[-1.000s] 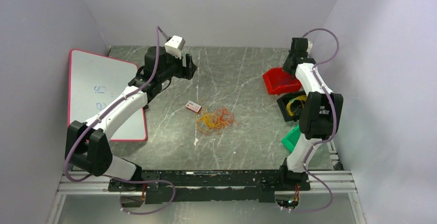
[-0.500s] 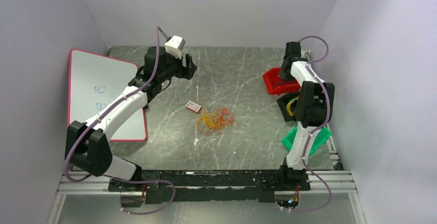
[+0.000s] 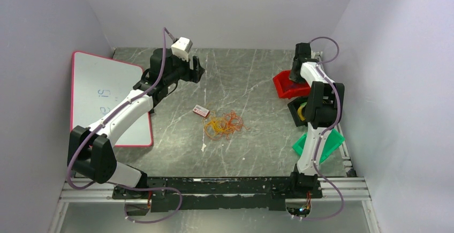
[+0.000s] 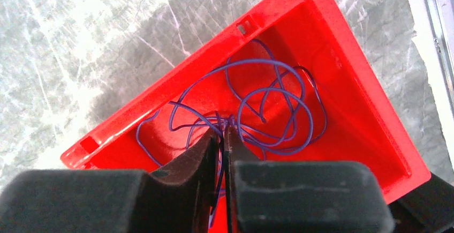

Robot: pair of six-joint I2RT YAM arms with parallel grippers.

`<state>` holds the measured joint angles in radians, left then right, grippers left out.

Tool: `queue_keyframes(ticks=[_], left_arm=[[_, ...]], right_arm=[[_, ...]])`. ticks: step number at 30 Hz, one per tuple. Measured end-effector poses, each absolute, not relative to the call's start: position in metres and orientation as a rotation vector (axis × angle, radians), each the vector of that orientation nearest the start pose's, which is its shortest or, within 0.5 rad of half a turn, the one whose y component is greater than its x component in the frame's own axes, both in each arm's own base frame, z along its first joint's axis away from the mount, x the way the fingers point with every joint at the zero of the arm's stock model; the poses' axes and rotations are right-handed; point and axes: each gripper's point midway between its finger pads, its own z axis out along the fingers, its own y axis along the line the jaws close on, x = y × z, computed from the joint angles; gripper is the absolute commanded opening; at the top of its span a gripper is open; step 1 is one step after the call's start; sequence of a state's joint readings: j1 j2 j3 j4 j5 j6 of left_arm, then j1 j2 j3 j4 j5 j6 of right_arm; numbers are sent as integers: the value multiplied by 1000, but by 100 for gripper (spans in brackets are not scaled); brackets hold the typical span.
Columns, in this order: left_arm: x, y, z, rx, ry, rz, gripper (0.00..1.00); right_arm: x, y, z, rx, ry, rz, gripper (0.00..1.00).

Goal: Untangle the cables

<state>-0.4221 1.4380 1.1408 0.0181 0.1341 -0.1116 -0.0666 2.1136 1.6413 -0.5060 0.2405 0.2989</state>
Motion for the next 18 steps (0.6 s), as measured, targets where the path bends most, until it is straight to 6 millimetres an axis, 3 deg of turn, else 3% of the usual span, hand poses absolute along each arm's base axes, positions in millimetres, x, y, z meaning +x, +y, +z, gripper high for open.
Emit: queue_keyframes(ticks=[11, 18], left_arm=[[411, -215, 253, 385, 1837, -492, 78], [411, -215, 253, 386, 1837, -491, 78]], right_arm=[[505, -66, 52, 535, 2473, -237, 21], [504, -66, 55, 530, 2471, -235, 36]])
